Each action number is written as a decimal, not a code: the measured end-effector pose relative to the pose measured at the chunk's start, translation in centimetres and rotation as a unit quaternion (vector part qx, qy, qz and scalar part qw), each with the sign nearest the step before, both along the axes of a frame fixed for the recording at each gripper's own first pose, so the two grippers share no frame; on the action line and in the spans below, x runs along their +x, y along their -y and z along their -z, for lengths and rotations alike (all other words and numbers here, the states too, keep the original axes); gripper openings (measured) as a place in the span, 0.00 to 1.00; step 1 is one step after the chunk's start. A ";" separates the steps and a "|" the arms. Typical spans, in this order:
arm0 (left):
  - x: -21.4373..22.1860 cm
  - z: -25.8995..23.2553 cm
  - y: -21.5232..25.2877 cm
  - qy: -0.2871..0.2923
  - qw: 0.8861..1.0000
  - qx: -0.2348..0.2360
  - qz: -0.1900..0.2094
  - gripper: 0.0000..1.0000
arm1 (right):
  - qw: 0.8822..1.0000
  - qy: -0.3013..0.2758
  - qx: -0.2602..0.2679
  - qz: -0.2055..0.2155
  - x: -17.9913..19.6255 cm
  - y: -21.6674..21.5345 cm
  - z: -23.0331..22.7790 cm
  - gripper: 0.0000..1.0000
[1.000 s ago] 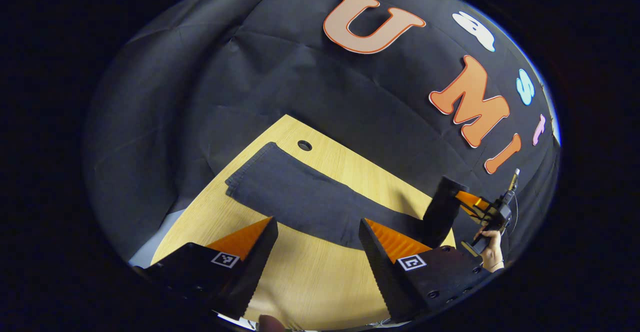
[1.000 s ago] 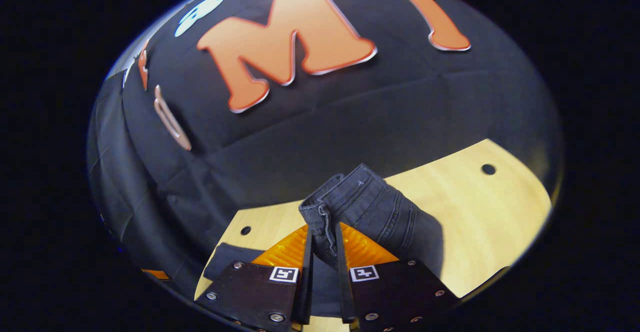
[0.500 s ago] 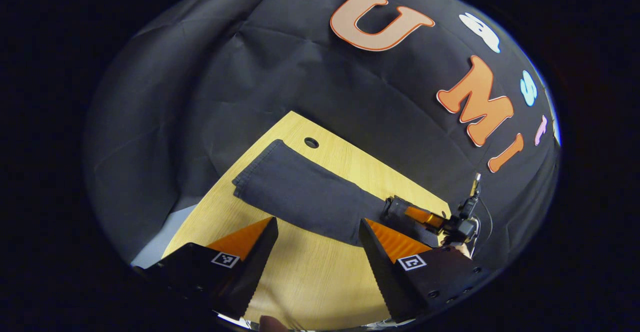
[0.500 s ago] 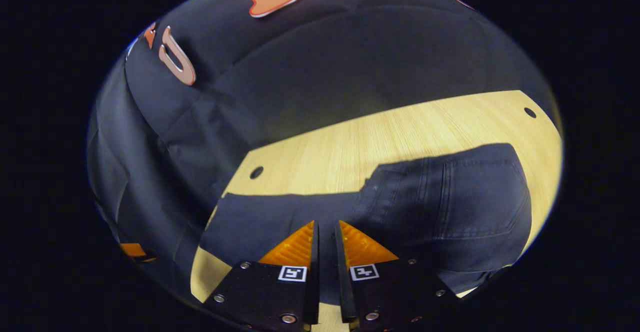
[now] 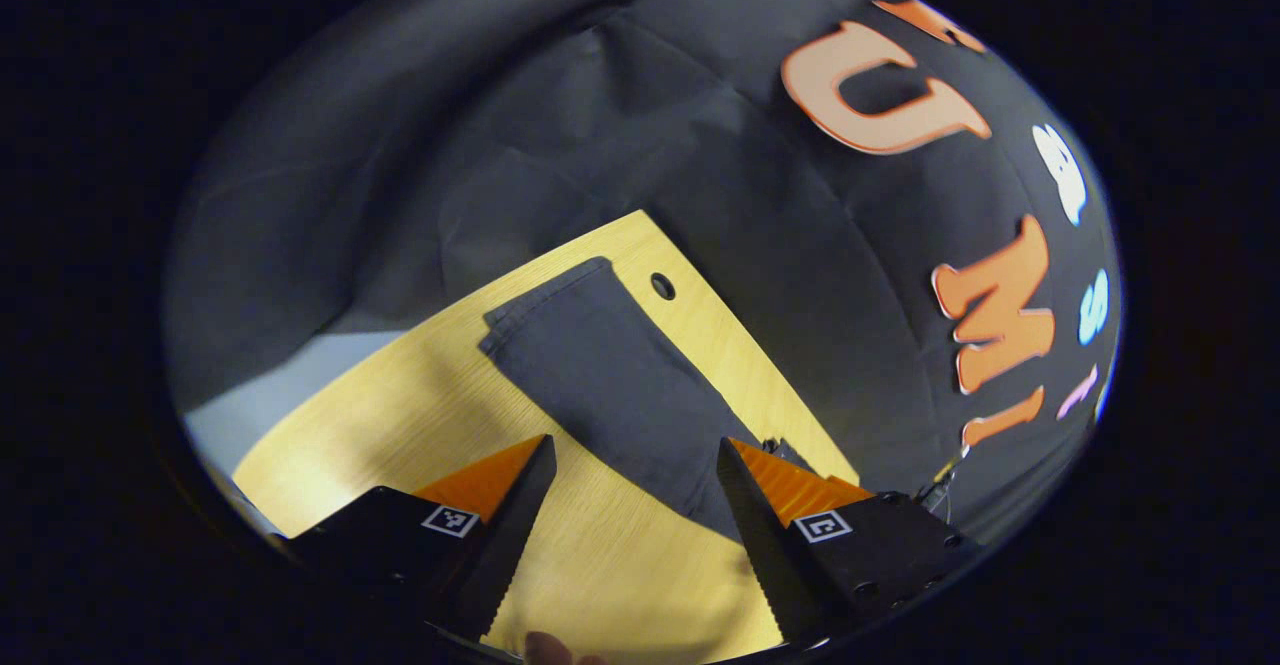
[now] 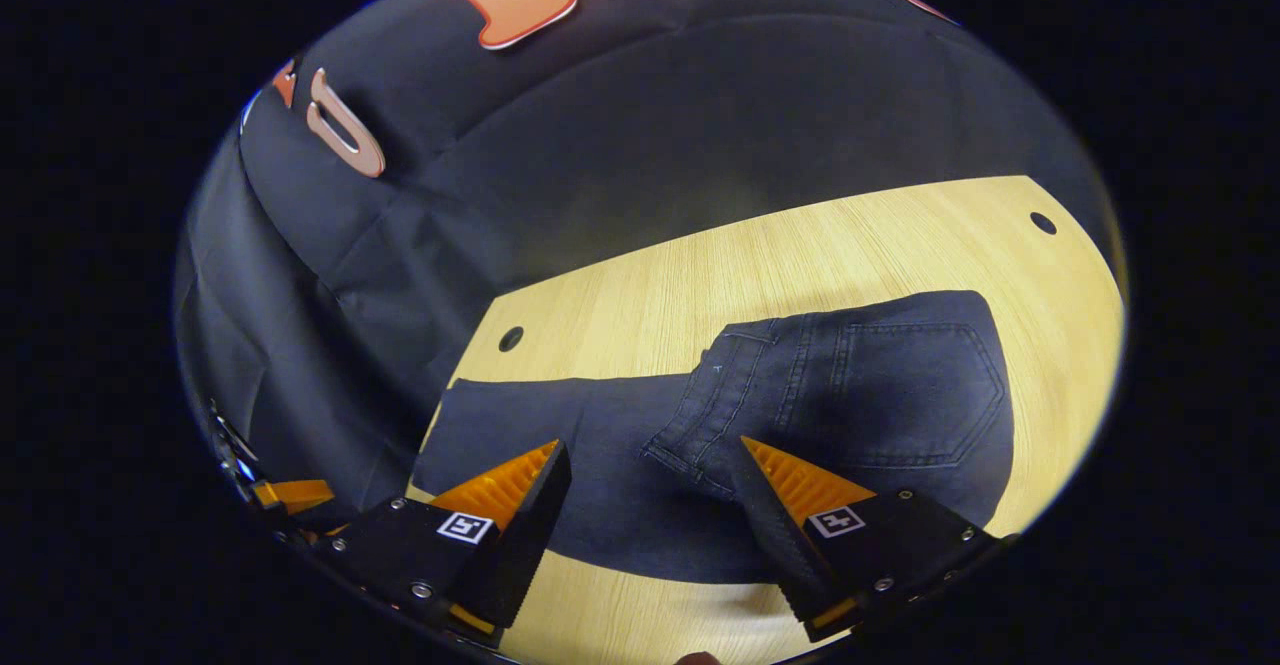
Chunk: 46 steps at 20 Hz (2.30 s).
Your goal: Grasp the waist and the cuffs of the jeans and fold them to make the two legs overlap; first hold the waist and fold one-third of the jeans toward the cuffs, then hold the cuffs and fold the remaining one-third in the same direction to finish folding.
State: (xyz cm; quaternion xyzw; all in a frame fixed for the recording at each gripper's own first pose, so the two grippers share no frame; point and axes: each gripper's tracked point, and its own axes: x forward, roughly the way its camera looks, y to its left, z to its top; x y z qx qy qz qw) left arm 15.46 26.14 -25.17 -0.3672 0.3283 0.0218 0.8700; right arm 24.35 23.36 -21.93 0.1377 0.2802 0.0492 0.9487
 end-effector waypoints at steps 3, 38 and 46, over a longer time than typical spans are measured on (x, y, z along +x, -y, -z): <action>1.6 2.3 -2.5 -0.021 0.998 -0.042 -0.053 0.98 | 1.000 0.000 0.010 -0.002 -1.0 1.4 -1.4 0.98; 20.5 7.6 -1.9 -0.012 0.987 -0.125 -0.104 0.01 | 0.982 -0.003 0.161 0.094 -6.1 9.8 -4.6 0.99; 17.5 -1.6 2.4 0.072 0.993 -0.079 -0.042 0.01 | 0.983 0.027 0.163 0.083 -6.7 10.8 -6.6 0.99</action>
